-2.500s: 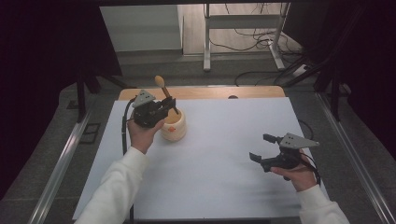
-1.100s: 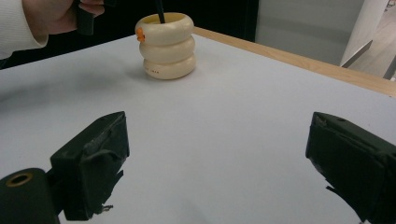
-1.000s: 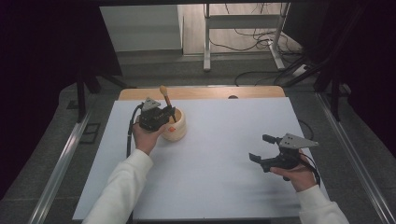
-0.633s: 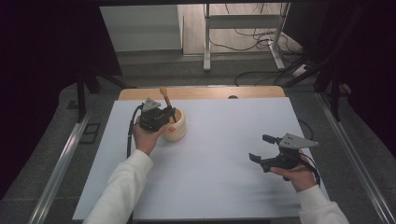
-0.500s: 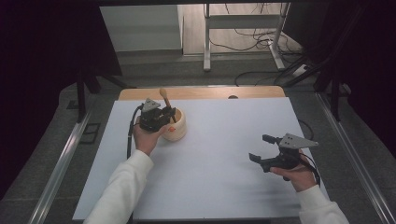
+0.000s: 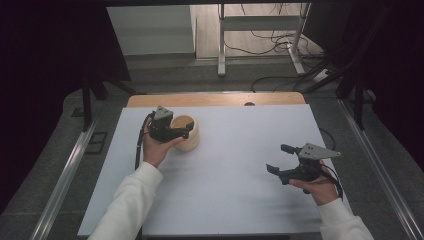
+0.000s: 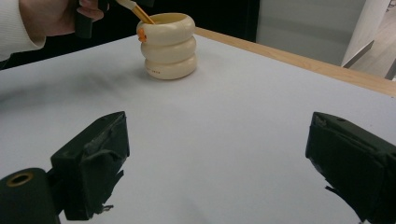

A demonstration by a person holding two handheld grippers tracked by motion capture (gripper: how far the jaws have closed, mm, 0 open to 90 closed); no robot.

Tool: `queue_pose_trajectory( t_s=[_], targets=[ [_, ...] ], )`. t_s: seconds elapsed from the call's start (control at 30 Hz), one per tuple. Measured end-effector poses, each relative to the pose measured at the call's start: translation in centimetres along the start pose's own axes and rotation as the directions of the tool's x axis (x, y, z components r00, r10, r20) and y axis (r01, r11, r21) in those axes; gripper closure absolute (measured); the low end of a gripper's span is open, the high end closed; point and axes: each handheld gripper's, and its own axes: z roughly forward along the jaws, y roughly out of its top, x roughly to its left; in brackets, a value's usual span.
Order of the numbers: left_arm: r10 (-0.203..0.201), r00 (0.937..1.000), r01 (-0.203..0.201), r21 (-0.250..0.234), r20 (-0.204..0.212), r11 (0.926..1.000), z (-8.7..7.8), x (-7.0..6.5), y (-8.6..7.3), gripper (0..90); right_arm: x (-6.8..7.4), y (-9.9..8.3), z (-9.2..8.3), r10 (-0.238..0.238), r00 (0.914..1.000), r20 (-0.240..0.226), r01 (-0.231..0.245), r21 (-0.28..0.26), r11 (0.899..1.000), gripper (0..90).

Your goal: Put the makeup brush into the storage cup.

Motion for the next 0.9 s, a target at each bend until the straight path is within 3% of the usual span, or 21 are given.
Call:
queue_pose_trajectory(
  t_s=[0.27,0.9],
  targets=[
    [-0.009,1.0,0.009,-0.006,0.002,0.9999,-0.8,0.3,-0.1,7.9,0.0,0.0,0.0,0.0,1.0,0.0,0.0,0.001,1.0,6.0],
    [0.03,0.9993,-0.029,-0.024,0.022,0.9993,-3.9,0.3,-0.8,7.4,0.0,0.0,0.0,0.0,1.0,0.004,0.0,0.001,1.0,6.0]
  ],
)
